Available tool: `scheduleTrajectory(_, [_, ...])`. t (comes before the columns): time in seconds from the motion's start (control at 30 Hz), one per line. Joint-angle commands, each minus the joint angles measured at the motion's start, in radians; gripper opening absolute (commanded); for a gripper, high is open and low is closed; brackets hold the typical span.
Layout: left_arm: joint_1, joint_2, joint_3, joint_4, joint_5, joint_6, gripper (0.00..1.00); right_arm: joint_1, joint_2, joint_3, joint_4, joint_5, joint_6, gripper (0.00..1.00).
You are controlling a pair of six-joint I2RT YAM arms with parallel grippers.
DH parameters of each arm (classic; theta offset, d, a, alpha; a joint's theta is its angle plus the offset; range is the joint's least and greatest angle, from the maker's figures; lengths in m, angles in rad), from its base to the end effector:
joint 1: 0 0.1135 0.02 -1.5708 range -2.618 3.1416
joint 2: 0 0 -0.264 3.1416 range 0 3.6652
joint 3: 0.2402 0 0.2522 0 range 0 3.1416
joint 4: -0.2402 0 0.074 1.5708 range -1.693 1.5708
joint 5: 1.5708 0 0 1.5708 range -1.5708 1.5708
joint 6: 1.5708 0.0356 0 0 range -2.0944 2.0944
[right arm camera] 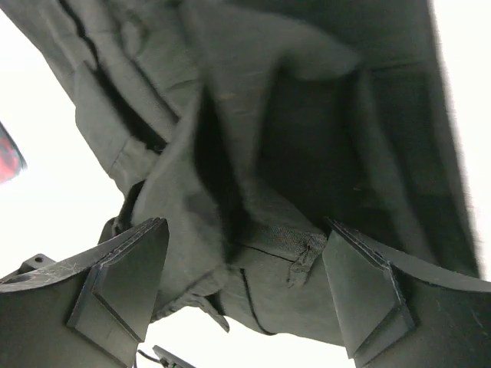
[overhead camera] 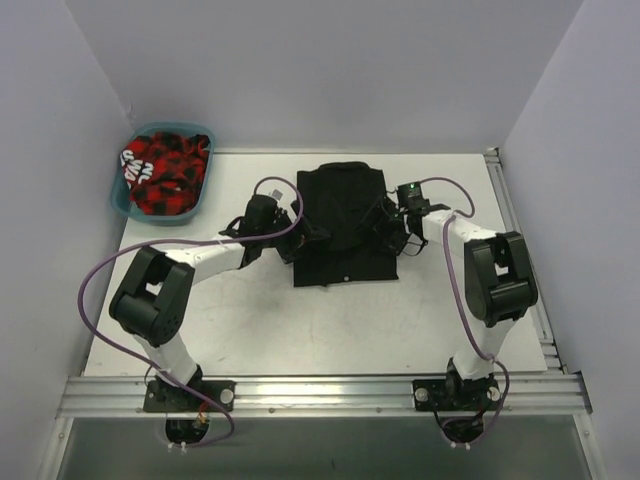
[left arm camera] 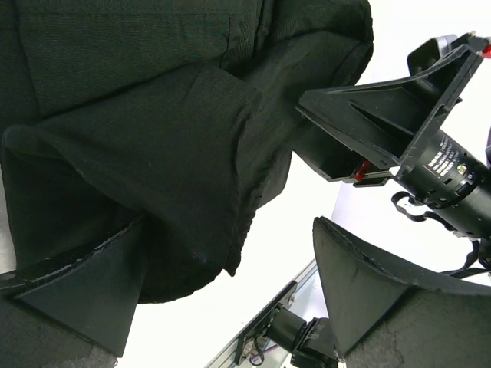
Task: Fold and stack the long sleeve shirts
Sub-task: Fold the shirt
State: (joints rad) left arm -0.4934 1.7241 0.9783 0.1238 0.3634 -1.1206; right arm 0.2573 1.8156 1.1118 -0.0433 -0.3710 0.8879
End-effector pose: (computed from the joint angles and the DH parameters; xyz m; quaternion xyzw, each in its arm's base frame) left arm 0.3182 -0.1855 0.1898 -0.1914 0.8577 -0.4357 0.1947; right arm 0.3721 0.1113 0.1840 0.2091 0.8792 0.3552 0.2391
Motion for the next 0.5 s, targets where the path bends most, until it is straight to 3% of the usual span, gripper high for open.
scheduleTrajectory(0.0, [0.006, -0.043, 0.013, 0.013, -0.007, 0.022, 0.93, 0.017, -0.001, 0.065, 0.014, -0.006, 0.005, 0.81])
scheduleTrajectory(0.27, [0.006, -0.043, 0.010, 0.011, -0.007, 0.021, 0.93, 0.026, 0.008, 0.164, 0.069, -0.048, 0.078, 0.81])
scheduleTrajectory(0.47, [0.007, -0.040, 0.007, 0.013, -0.009, 0.018, 0.93, 0.022, 0.102, 0.308, 0.105, -0.072, 0.131, 0.81])
